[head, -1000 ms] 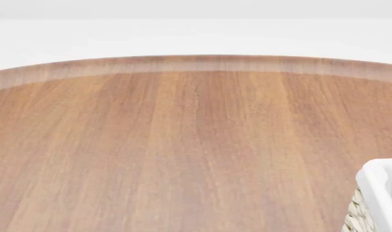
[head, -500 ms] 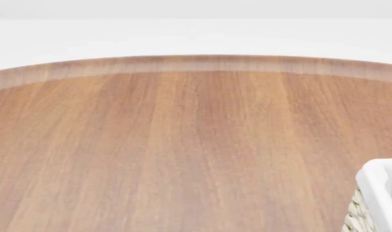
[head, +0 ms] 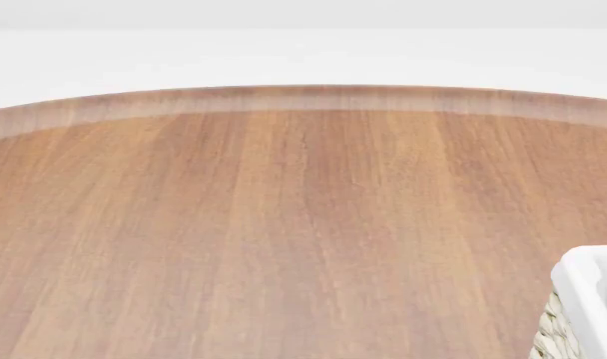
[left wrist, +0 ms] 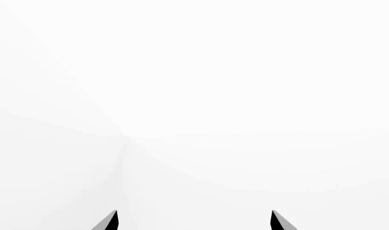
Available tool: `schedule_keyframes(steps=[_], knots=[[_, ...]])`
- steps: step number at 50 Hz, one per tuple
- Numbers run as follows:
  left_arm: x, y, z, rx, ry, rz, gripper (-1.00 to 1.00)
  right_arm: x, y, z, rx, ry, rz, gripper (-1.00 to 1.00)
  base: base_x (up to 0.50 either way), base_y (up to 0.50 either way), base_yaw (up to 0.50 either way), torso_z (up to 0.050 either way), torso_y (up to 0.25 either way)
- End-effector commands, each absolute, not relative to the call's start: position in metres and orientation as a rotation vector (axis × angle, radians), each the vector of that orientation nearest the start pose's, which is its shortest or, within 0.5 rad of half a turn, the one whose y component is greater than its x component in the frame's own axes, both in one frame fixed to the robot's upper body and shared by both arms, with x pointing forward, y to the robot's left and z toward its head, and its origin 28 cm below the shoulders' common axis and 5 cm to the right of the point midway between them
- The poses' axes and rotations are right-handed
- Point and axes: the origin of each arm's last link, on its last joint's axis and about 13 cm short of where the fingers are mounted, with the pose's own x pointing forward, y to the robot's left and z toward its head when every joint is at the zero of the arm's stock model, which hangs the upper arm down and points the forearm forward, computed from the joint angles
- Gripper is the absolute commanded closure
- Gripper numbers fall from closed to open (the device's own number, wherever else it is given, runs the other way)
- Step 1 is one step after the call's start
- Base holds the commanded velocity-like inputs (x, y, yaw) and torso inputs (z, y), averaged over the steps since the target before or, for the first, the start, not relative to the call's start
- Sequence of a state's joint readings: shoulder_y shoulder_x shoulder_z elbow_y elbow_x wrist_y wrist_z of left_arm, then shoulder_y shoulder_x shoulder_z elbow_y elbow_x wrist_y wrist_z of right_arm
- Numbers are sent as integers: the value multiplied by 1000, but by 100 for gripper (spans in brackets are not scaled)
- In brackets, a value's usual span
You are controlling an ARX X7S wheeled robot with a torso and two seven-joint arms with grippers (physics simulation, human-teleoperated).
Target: Pick the milk and place it in the basket.
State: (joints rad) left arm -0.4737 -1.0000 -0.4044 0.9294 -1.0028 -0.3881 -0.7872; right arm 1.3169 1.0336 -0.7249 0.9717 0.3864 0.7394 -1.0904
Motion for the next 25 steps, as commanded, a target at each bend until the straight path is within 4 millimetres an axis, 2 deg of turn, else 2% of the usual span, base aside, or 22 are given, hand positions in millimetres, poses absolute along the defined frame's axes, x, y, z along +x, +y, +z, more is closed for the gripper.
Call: schedule_keyframes(steps=[1,19,20,25], knots=[[151,299,322,44,-979,288,-100,249,-433,241,18,666,253,100,0,0,0,0,0],[151,298,322,50,-981,288,-100,247,-434,241,16,666,240,100,0,0,0,1,1],[151,298,322,51,-981,288,-100,247,-434,242,14,665,241,-100,0,0,0,0,0],[150,298,322,52,-981,290,-100,249,-434,244,12,656,244,-100,0,0,0,0,0]])
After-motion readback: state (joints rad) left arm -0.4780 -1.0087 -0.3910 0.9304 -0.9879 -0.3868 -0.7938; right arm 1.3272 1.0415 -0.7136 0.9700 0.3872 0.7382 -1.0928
